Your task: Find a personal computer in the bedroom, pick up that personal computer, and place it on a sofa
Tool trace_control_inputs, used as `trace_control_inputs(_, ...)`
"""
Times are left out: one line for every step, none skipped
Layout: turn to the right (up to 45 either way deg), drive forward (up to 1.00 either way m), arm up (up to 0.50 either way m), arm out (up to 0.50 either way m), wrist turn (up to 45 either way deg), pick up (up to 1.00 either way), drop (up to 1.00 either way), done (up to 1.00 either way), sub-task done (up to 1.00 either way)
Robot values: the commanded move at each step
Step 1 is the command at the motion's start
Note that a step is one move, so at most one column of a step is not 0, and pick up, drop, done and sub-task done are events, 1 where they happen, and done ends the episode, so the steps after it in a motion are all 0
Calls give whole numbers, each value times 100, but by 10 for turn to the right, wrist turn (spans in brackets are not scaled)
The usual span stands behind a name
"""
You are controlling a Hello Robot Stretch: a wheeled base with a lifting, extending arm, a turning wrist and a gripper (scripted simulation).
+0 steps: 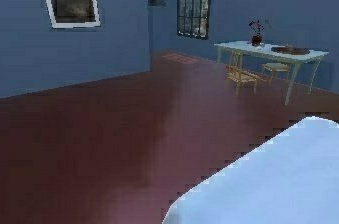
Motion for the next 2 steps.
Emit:
trace_control_inputs(0,0,0,0,0,100,0,0,0)
trace_control_inputs(0,0,10,0,0,0,0,0,0)
